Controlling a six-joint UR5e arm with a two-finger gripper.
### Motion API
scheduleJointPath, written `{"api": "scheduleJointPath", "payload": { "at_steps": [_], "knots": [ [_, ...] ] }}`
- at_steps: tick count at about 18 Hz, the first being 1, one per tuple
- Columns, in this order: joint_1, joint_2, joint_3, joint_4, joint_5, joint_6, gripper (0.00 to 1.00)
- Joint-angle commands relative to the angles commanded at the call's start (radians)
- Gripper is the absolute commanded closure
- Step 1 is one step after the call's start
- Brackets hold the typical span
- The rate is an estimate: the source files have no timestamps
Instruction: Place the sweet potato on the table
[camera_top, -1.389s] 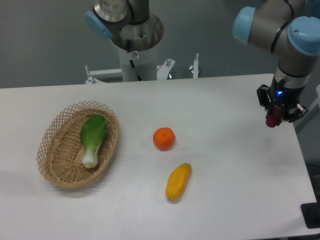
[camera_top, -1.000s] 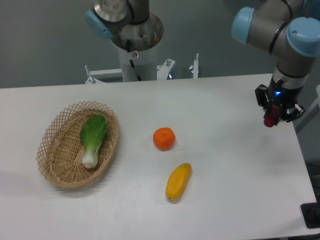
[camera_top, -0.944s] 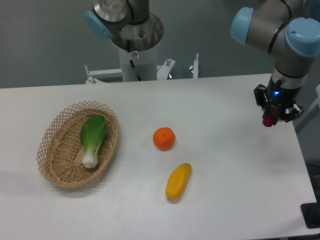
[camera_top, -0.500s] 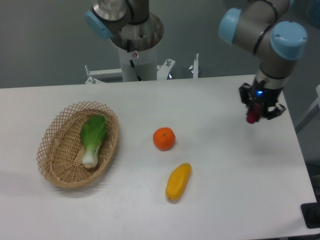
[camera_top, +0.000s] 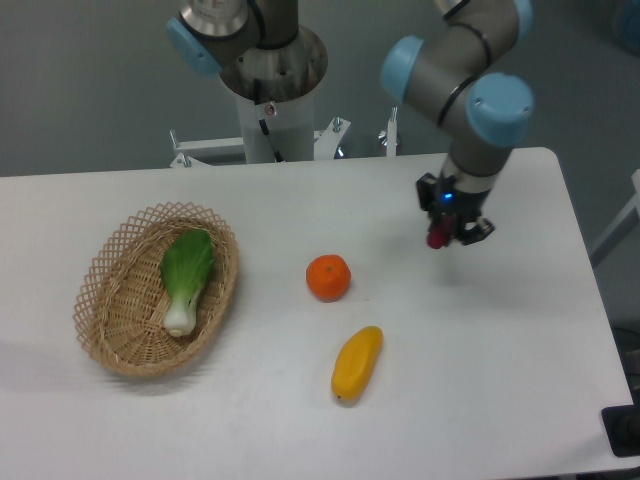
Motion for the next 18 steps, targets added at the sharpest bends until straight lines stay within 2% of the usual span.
{"api": "scheduleJointPath", "payload": {
  "at_steps": [4,5,7,8,10,11,14,18],
  "knots": [
    [-0.038,-0.017,-0.02,-0.001,0.0,-0.038,0.78],
    [-0.045,-0.021,-0.022,-0.003,0.002,-0.038,0.7],
    [-0.048,-0.023,-0.023,-0.003,0.002,-0.038,0.47],
    [-0.049,-0.023,-0.023,-0.003,0.002,-0.038,0.42],
    [-0.048,-0.023,-0.023,-0.001,0.0,-0.038,0.08],
    [-0.048,-0.022,-0.023,-0.001,0.0,-0.038,0.0],
    [-0.046,-0.009,-0.009,0.0,0.0,-0.038,0.0],
    [-0.04,-0.023,0.07,-0.009,0.003,-0.038,0.0]
  ]
}}
